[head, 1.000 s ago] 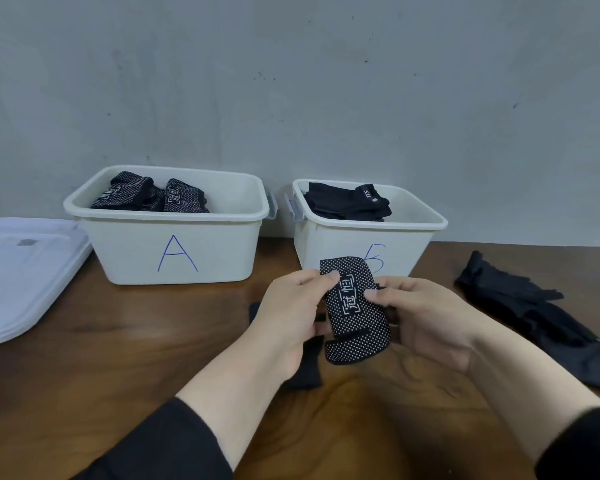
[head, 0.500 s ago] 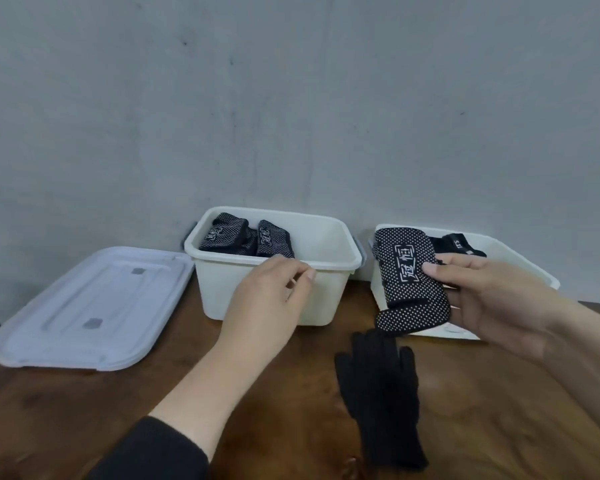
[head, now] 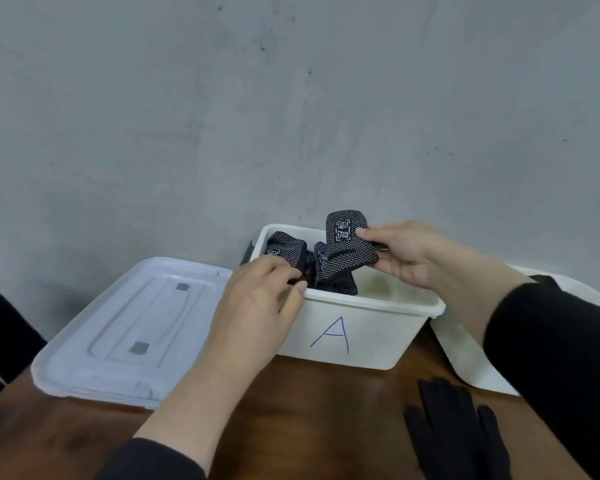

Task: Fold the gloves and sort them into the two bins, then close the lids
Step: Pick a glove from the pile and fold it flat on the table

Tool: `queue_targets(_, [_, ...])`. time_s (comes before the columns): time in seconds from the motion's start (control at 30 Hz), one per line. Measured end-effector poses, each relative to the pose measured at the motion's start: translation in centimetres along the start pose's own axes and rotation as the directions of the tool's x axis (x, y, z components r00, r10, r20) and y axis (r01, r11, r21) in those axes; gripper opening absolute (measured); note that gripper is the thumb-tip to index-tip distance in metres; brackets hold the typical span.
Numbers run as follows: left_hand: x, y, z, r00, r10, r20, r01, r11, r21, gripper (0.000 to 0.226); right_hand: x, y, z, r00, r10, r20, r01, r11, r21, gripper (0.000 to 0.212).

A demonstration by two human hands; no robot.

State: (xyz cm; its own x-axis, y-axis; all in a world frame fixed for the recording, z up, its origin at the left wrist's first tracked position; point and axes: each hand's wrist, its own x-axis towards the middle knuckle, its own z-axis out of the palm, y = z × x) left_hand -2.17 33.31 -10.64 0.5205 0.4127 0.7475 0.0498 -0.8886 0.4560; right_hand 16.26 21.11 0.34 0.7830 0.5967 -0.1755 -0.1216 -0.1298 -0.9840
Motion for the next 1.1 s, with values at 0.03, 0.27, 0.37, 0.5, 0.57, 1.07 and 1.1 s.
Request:
queue_targets(0.03, [0.0, -0.1, 0.1, 1.000, -0.001, -0.005, 0.001, 1.000, -0.010, 0.033, 0.7, 0.4, 0.8, 1.000, 0.015, -0.013, -0.015, 0.999, -0.037, 0.009])
queue_targets(0.27, [0.1, 0.2, 0.4, 1.000, -0.007, -0.029, 0.007, 1.000, -0.001, 0.032, 2.8, 2.7, 2.0, 0.915, -0.397, 0.074, 0.193, 0.268, -0.944, 0.049])
queue_targets(0.37, [0.1, 0.3, 0.4, 1.000, 0.007, -0.022, -0.006, 1.000, 0.017, 0.031, 2.7, 2.6, 1.5, 0.812, -0.475, 0.339, 0.436, 0.107, -0.894, 0.035])
queue_targets(0.5, [0.1, 0.6, 0.4, 1.000, 0.024, -0.008, -0.023, 0.999, 0.042, 0.031, 2.8, 3.0, 1.0, 0.898, -0.163, 0.409, 0.418, 0.025, -0.908, 0.063])
queue_targets(0.57, [0.1, 0.6, 0.5, 0.999, 0.036, 0.000, -0.036, 0.998, 0.053, 0.032, 3.4, 3.2, 0.7, 0.912, -0.110, 0.395, 0.397, -0.007, -0.918, 0.071])
queue_targets(1.07, [0.1, 0.4, 0.5, 0.998, 0.060, -0.001, -0.060, 0.998, 0.013, 0.030, 4.0, 2.2, 0.9, 0.895, -0.140, 0.424, 0.432, 0.032, -0.901, 0.062])
queue_targets(1.1, [0.0, 0.7, 0.4, 0.996, 0.078, -0.039, -0.078, 0.997, 0.011, 0.028, 3.0, 1.7, 0.6, 0.877, -0.241, 0.416, 0.439, 0.049, -0.897, 0.058])
